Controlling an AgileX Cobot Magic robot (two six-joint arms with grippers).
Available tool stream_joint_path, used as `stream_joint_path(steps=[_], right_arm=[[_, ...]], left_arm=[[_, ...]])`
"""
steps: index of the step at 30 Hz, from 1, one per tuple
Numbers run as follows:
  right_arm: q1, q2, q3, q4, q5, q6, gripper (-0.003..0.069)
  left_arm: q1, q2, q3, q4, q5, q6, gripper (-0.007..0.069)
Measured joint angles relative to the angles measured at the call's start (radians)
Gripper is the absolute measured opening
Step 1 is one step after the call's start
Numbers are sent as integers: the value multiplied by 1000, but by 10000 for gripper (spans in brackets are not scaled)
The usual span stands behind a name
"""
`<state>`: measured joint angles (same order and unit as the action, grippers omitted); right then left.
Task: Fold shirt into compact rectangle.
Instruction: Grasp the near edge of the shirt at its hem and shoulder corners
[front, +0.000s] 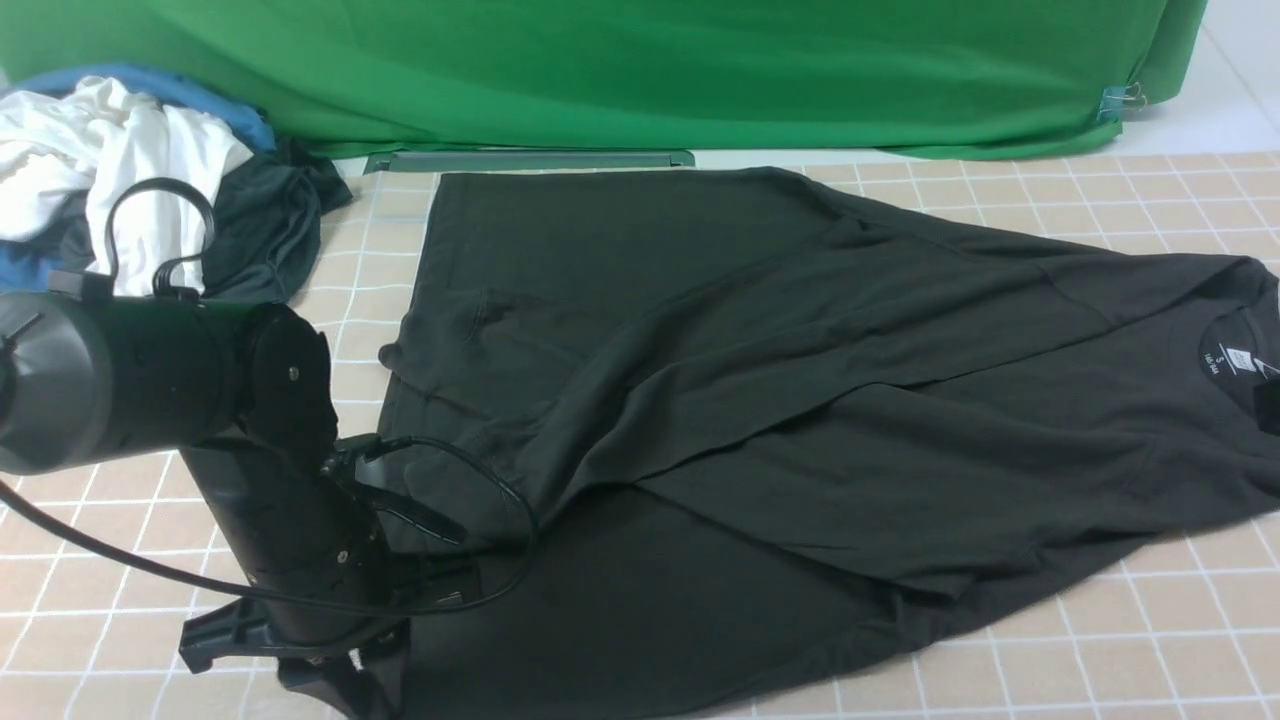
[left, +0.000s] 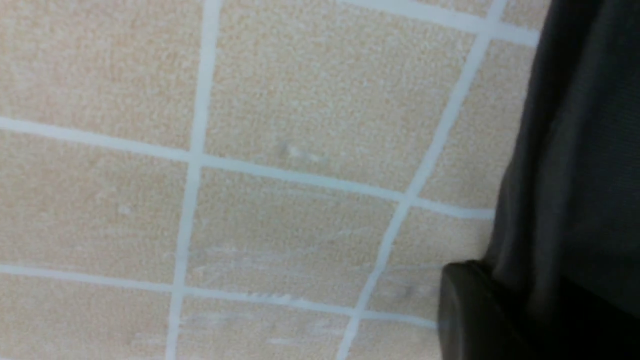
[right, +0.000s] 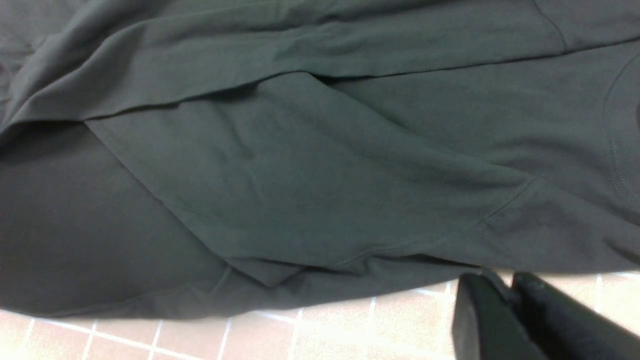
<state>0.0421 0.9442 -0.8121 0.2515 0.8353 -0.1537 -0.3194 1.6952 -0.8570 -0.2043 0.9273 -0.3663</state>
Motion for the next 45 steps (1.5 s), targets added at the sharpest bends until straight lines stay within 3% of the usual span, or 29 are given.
stream_joint_path(steps=[16,24,35,45], right_arm=[[0,98,0,-1,81,-29,105],[0,378,0,-140,60,86,334],[-26,600,-108,-292,13,236,580],[-226,616,-169,-396,23,362,612]], left_arm=[[14,-161,-34,46,10,-1,31],[14,-161,-23,54,-3,11,31],[14,-161,-23,116,-7,17,31],[14,-161,-22,106,-64,16,31]])
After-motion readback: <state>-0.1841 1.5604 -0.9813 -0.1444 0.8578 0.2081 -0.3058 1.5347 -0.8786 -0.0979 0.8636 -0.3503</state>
